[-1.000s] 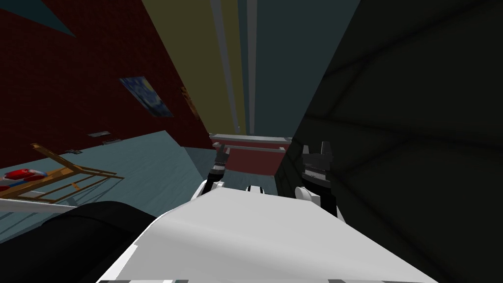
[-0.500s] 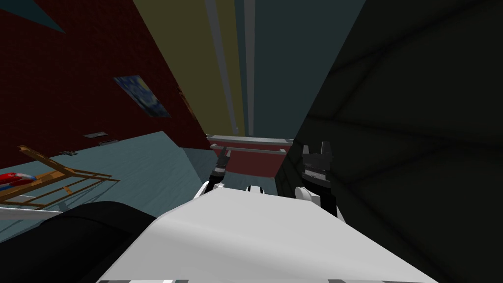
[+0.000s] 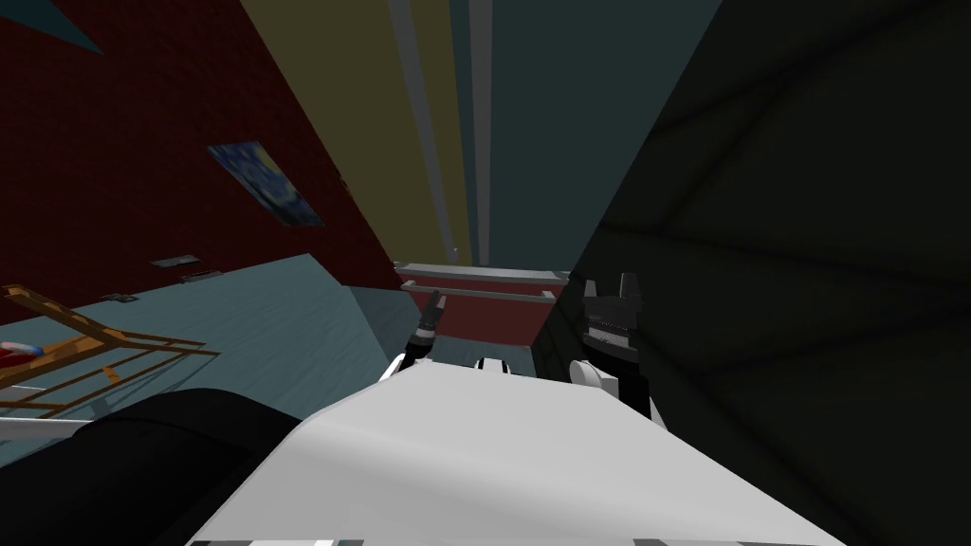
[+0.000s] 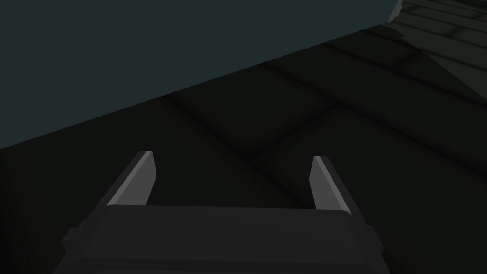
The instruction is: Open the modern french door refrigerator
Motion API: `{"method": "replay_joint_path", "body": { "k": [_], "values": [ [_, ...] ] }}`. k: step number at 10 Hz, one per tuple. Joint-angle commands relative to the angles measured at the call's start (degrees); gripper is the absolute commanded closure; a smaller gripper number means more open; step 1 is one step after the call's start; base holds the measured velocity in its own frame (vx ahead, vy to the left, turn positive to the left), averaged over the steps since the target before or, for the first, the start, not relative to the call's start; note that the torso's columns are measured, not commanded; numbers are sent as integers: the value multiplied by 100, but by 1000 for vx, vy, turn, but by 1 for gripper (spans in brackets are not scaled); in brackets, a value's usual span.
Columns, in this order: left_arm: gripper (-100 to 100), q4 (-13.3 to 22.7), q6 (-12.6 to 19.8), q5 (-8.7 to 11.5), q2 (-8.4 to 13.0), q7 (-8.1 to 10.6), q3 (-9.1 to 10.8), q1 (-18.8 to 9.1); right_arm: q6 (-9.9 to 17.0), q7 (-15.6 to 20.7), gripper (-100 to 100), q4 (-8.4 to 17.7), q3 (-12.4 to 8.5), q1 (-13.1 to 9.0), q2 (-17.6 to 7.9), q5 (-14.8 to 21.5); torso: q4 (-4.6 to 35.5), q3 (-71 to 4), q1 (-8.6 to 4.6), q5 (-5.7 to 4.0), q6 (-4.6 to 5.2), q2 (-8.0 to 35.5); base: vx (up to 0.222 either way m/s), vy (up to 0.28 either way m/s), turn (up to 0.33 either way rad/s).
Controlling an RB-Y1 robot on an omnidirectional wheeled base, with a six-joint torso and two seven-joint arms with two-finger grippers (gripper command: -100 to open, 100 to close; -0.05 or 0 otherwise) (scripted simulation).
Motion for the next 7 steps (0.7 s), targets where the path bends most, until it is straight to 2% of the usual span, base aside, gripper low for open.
{"method": "replay_joint_path", "body": {
  "k": [1, 2, 4, 5, 7],
  "values": [
    [-100, 457, -356, -24, 33, -61, 18, -78, 0, 0, 0, 0, 0, 0, 0, 0, 2, 4, 1, 0, 0, 4, 71, 5, -11],
    [-100, 527, -356, -24, 33, -61, 18, -78, 0, 0, 0, 0, 0, 0, 0, 0, 0, 0, 3, 1, 0, -4, 61, 1, -7],
    [-100, 925, -689, -51, 48, -123, 28, -144, 0, 0, 0, 0, 0, 0, 0, 0, -1, -3, -1, 0, 0, -6, 67, -5, -10],
    [-100, 985, -689, -51, 48, -123, 28, -144, 0, 0, 0, 0, 0, 0, 0, 0, -2, -4, 2, 0, 0, -7, 57, 0, -4],
    [-100, 1369, -1021, -77, 59, -185, 37, -210, 0, 0, 0, 0, 0, 0, 0, 0, -1, -2, 2, 1, 0, -5, 72, -1, -9]
  ]
}}
